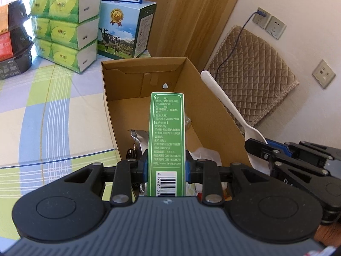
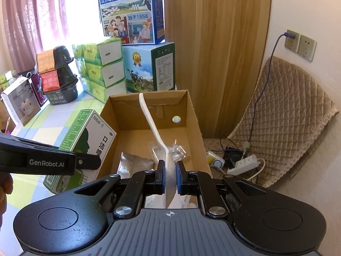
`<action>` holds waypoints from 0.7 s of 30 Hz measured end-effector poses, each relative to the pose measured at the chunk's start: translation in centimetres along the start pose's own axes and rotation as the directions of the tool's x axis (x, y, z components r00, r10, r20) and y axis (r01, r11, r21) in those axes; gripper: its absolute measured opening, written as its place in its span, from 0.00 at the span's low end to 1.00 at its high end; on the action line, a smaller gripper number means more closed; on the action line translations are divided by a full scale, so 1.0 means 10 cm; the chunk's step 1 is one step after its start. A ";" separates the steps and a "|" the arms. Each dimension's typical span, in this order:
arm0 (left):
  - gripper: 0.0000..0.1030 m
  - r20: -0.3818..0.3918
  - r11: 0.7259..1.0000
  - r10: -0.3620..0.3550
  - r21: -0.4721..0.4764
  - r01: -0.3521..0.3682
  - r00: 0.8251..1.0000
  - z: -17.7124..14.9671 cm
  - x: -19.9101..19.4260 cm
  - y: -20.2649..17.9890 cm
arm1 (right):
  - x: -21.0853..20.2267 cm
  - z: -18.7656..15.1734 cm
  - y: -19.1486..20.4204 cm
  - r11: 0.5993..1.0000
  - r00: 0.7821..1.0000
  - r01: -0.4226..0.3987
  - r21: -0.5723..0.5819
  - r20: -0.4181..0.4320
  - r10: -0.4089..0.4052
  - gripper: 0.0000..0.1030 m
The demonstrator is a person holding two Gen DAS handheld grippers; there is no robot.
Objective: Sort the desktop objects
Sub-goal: 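Lower the green-white box into the box with the left tool while the right tool lowers the spoon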
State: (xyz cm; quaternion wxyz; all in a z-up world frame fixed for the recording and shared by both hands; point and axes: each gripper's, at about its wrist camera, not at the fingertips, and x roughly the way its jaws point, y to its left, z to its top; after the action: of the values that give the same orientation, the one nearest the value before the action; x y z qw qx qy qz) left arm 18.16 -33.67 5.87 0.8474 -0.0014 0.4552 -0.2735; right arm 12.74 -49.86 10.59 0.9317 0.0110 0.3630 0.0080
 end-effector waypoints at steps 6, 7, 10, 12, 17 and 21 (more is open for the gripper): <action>0.25 -0.012 1.000 -0.003 -0.020 0.003 1.000 0.07 0.11 0.04 | 0.16 0.06 0.00 1.000 1.000 -0.003 0.001 -0.013 0.003 0.07; 0.25 -0.015 1.000 -0.004 -0.022 0.003 1.000 0.08 0.13 0.05 | 0.18 0.06 -0.01 1.000 1.000 -0.004 0.001 -0.016 0.004 0.07; 0.25 -0.020 1.000 -0.002 -0.023 0.002 1.000 0.07 0.17 0.05 | 0.23 0.07 -0.02 1.000 1.000 -0.004 0.005 -0.023 0.004 0.07; 0.25 -0.025 1.000 -0.004 -0.025 0.004 1.000 0.07 0.20 0.06 | 0.26 0.06 -0.03 1.000 1.000 -0.004 0.006 -0.027 0.004 0.07; 0.25 -0.025 1.000 -0.008 -0.025 0.007 1.000 0.07 0.24 0.05 | 0.30 0.08 -0.03 1.000 1.000 -0.002 0.005 -0.031 0.003 0.07; 0.25 -0.024 1.000 -0.012 -0.026 0.011 1.000 0.10 0.27 0.04 | 0.31 0.09 -0.03 1.000 1.000 -0.002 0.003 -0.030 0.002 0.07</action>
State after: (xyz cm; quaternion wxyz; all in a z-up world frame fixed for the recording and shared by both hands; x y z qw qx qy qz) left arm 20.28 -34.83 4.33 0.8400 -0.0117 0.4690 -0.2724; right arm 15.61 -50.14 9.12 0.9261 0.0125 0.3771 0.0088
